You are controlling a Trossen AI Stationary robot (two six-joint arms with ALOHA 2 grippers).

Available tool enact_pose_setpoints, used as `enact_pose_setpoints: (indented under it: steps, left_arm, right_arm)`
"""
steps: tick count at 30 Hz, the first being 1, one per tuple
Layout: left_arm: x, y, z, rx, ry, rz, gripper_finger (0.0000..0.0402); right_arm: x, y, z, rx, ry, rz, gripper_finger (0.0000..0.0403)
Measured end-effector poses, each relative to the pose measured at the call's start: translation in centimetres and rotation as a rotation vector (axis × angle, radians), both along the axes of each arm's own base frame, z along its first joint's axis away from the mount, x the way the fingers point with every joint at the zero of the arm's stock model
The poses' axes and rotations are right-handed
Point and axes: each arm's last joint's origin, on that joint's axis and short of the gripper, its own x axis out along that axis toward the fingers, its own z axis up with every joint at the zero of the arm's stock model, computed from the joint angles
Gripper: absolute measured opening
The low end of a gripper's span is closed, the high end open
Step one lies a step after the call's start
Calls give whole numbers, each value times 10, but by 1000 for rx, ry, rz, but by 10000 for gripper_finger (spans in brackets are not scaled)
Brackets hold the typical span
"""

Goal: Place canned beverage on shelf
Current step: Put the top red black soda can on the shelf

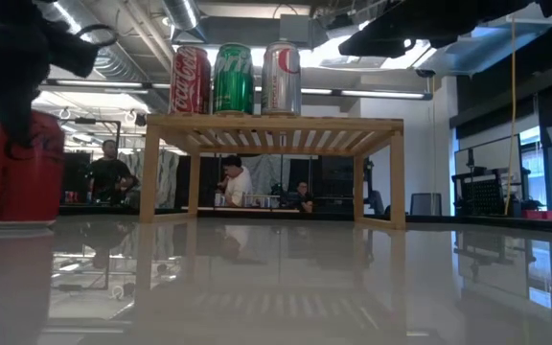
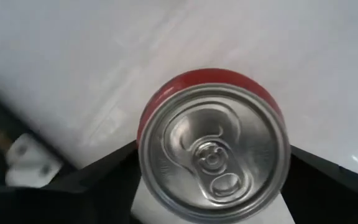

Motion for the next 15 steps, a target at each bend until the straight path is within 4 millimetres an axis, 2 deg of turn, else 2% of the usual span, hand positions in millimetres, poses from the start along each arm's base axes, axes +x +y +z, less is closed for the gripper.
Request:
enact_pose_setpoints:
  steps: [6, 9, 15]
  left_arm:
    - [11, -4, 1, -14, -88, -190, 267]
    - [19, -8, 2, -18, -162, -304, 267]
    - [48, -19, 8, 3, -399, -481, 267]
  right_arm:
    - [0, 0, 0, 4, 2, 7, 312]
    - [0, 0, 0, 5, 3, 8, 312]
    - [-2, 1, -4, 79, 57, 12, 312]
